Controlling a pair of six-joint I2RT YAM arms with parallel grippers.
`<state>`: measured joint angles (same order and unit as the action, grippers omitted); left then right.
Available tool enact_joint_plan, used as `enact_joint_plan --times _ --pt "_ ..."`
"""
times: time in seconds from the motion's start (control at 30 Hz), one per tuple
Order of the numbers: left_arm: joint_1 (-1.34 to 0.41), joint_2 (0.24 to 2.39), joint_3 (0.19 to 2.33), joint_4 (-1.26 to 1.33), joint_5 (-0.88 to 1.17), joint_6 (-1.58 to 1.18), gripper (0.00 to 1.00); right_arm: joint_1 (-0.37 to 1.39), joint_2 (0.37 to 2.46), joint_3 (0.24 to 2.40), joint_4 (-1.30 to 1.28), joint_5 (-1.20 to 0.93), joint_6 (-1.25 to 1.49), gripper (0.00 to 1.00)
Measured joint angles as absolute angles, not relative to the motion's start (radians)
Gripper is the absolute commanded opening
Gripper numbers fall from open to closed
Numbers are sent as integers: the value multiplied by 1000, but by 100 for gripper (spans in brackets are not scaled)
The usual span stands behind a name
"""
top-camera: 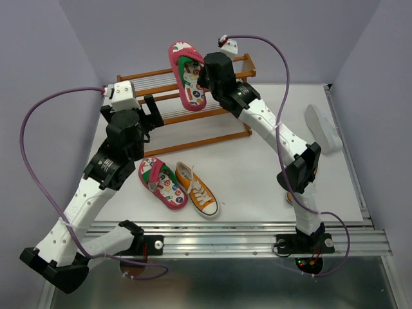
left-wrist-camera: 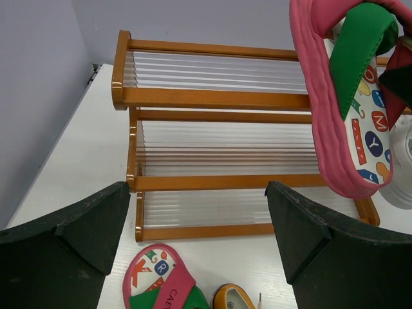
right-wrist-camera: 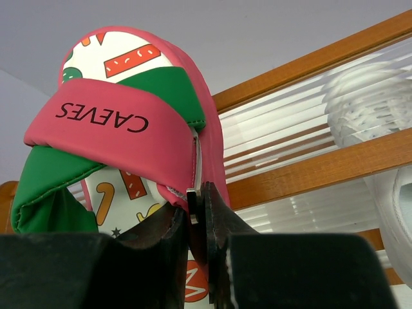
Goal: Place and organize the shoes onto the shoe shelf
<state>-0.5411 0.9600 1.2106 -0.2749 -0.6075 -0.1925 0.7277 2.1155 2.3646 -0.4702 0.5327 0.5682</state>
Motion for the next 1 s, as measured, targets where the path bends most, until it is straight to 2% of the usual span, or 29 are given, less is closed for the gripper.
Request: enact_joint_plan --times 0.33,0.37,0.4,0.47,0.53,0.6,0.67,0.8,0.83,0.97,1.0 --pt "-541 954 1204 -281 -608 -192 99 728 2115 2365 -463 580 541 2" --pt "-541 954 1204 -281 -608 -192 99 728 2115 2365 -462 584 538 8" --pt "-541 953 1204 -281 -609 -192 99 728 2115 2365 -461 587 537 23" --pt "-541 953 1204 -281 -608 -192 99 728 2115 2365 -459 589 535 32" --pt "-541 952 1204 -281 -608 -192 99 728 2115 2365 -450 588 531 48" --pt "-541 952 1204 -281 -608 -192 99 728 2115 2365 -426 585 528 54" --pt "-541 952 1204 -281 -608 -193 99 728 2115 2365 -406 584 526 64" --pt "-541 952 1204 -282 -609 -193 99 728 2115 2365 -384 580 527 73" --pt "-541 952 1204 -283 -611 -194 99 728 2115 2365 -382 578 527 80" --pt "-541 952 1204 -292 -611 -201 99 728 2115 2365 -380 553 521 94" --pt "-541 953 1204 -294 -611 -202 99 728 2115 2365 -380 549 522 94"
